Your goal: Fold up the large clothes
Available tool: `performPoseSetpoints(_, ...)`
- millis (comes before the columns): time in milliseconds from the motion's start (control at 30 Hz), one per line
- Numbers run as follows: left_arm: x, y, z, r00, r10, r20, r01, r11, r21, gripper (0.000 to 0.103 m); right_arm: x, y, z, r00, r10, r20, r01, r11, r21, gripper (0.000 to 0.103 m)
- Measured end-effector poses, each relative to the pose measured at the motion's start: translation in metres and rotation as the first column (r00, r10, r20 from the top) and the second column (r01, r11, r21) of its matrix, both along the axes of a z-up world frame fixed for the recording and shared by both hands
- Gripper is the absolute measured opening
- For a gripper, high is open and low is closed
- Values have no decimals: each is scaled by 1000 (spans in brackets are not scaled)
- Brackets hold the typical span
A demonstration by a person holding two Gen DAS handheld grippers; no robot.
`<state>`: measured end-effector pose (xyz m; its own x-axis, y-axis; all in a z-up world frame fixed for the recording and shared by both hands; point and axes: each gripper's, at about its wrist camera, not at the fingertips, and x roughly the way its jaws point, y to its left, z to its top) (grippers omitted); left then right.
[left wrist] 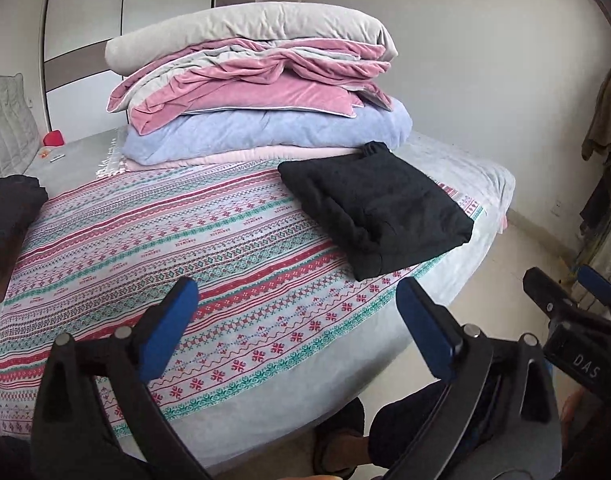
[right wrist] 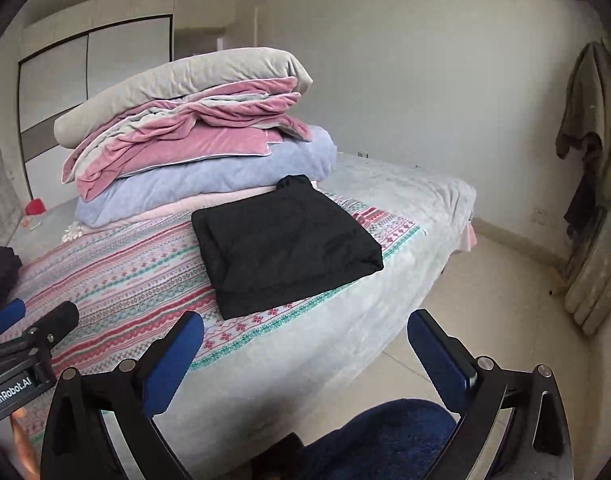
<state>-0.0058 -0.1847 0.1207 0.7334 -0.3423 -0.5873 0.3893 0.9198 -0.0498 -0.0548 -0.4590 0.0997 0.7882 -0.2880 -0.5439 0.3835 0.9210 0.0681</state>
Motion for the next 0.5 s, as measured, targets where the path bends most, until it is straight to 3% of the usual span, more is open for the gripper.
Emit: performPoseSetpoints(500,-15,-7,11,1000,-11,-2,11,999,-30,99,-11,-6,7,1000,3,-12,-3,1000,-26,103)
